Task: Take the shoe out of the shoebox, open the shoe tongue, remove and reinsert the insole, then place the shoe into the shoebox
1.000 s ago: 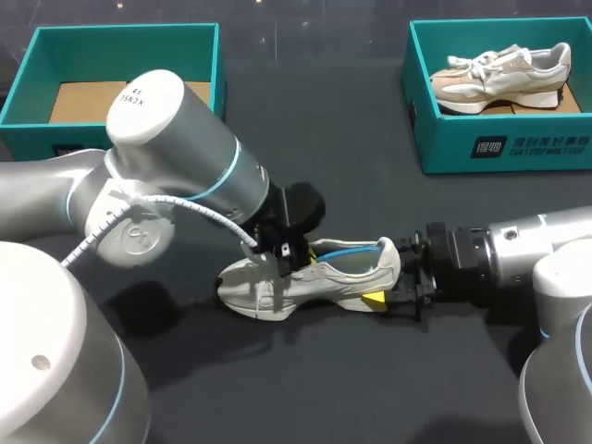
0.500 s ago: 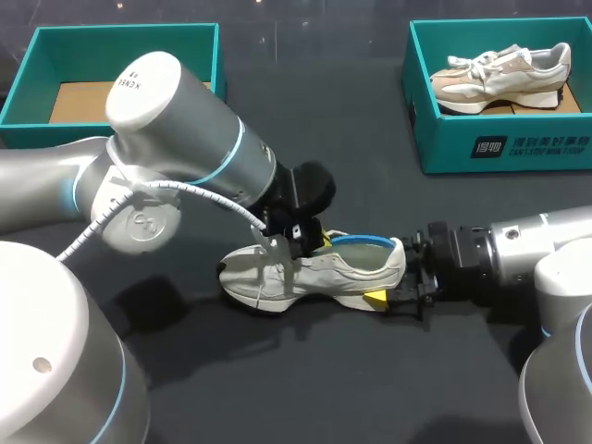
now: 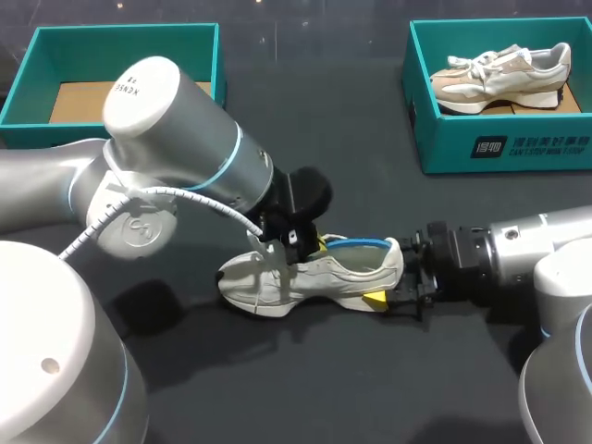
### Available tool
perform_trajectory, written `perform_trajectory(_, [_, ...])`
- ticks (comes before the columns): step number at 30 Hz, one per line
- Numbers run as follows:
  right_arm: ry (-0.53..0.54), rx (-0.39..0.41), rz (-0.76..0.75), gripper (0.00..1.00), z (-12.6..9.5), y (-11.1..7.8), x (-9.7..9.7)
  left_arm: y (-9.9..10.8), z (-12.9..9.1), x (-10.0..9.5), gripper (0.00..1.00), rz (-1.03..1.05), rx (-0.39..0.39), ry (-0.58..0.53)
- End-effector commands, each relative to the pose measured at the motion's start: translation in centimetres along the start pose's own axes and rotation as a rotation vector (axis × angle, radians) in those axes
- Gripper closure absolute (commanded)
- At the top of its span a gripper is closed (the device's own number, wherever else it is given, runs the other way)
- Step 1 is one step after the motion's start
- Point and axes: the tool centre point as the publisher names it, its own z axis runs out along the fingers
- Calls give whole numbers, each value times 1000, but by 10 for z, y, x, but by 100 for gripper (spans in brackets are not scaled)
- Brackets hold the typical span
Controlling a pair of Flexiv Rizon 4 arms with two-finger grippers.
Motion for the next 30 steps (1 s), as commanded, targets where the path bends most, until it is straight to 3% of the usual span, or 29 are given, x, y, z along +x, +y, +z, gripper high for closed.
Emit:
perform_trajectory(1, [-1, 5, 1, 100, 1, 1, 1, 10, -3, 3, 100, -3, 12, -4])
perform_trajectory(12, [-1, 5, 1, 100, 1, 1, 1, 18, -12, 5, 100, -17, 74, -22])
perform_trajectory(30, [-1, 5, 1, 100, 1, 1, 1, -29, 2, -11, 100, -2, -2, 6])
